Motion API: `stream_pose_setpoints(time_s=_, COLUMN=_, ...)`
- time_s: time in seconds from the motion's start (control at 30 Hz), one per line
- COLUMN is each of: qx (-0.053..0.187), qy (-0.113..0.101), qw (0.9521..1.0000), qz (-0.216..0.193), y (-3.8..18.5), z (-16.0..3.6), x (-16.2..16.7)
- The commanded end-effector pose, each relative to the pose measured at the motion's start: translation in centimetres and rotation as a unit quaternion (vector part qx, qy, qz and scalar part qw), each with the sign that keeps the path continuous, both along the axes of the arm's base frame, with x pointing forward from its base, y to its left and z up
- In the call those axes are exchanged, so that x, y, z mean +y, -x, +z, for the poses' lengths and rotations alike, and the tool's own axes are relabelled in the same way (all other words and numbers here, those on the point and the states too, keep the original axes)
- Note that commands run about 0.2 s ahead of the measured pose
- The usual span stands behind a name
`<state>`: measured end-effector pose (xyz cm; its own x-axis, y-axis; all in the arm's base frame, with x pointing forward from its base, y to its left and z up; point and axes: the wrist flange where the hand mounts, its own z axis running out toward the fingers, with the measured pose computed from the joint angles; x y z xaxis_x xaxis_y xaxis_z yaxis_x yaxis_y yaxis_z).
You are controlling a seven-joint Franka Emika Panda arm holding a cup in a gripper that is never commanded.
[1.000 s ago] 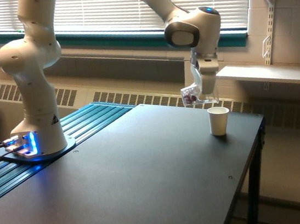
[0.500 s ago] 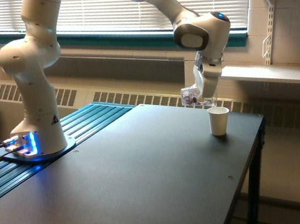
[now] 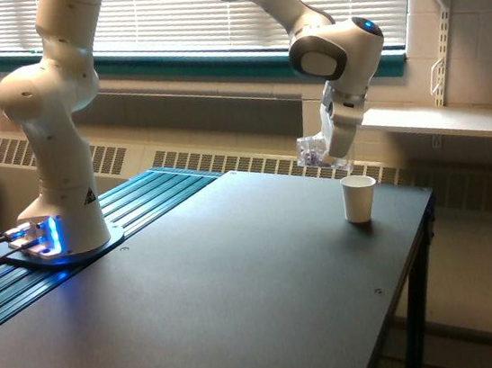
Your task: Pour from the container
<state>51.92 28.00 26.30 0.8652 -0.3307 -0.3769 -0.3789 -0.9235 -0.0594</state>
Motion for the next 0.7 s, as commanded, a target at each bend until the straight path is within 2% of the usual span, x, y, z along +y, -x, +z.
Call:
stream_pose_setpoints(time_s=0.03, qx=0.009, qy=-0.021, qw=0.9996, qz=-0.015, y=-0.3, z=0.1, x=-1.1)
stream_pose_setpoints(time_s=0.37, qx=0.026, qy=-0.023, qw=0.9989, qz=-0.032, y=0.0, z=-0.9, x=-2.4)
stream_pose_setpoints(time_s=0.7, qx=0.04, qy=-0.029, qw=0.9978, qz=-0.045, y=-0.3, z=-0.9, x=-3.1)
